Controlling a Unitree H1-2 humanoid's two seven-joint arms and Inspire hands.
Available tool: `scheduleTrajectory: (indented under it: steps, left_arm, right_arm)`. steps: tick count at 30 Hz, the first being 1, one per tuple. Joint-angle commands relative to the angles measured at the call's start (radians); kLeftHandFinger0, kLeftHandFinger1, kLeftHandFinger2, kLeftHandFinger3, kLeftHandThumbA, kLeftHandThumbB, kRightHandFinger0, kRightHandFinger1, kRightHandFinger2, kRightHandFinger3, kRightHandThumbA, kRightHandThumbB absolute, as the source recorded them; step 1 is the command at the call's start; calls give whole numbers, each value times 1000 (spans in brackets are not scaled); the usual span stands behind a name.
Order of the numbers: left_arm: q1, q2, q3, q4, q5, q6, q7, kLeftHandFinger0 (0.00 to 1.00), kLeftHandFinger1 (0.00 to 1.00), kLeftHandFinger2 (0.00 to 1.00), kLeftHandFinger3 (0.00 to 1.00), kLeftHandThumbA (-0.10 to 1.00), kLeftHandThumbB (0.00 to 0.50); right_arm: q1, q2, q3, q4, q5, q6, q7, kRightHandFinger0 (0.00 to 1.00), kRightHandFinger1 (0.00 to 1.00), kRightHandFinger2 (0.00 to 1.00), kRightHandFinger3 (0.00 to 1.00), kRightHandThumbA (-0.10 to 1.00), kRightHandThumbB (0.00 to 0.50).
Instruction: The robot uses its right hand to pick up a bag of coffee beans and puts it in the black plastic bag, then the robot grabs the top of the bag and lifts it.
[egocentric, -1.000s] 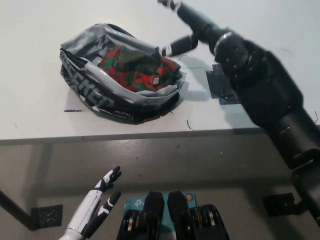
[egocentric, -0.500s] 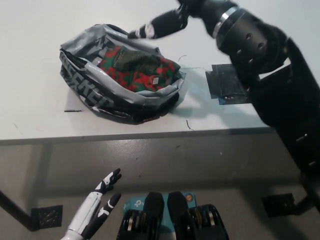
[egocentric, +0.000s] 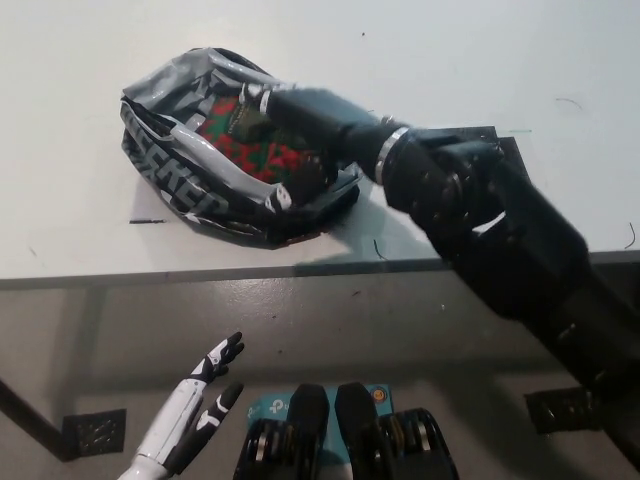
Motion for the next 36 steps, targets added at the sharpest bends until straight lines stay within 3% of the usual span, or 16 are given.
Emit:
scheduleTrajectory:
  steps: [1,9,23,31,36]
  left_arm:
    - [-6,9,2,-34,-7,-21,-7,1000,1000,1000,1000,1000,191]
    - [-9,6,0,-55,8,16,-8,1000,1000,1000,1000,1000,210]
    - [-26,4,-2,-42,1,4,-7,1000,1000,1000,1000,1000,218]
    - [-35,5,-2,-39,-4,-1,-8,1000,1000,1000,1000,1000,213]
    - [-40,5,-1,-39,-11,5,-12,1000,1000,1000,1000,1000,216]
  right_arm:
    - [-17,17,29,26,-60,-17,18,1000,1000,1000,1000,1000,443]
    - [-20,21,42,89,-94,-50,-9,1000,1000,1000,1000,1000,470]
    - [-4,42,44,157,-119,-83,-15,1000,1000,1000,1000,1000,453]
    - [7,59,51,198,-133,-90,-14,1000,1000,1000,1000,1000,483]
    - [10,65,46,235,-129,-116,-13,1000,1000,1000,1000,1000,471]
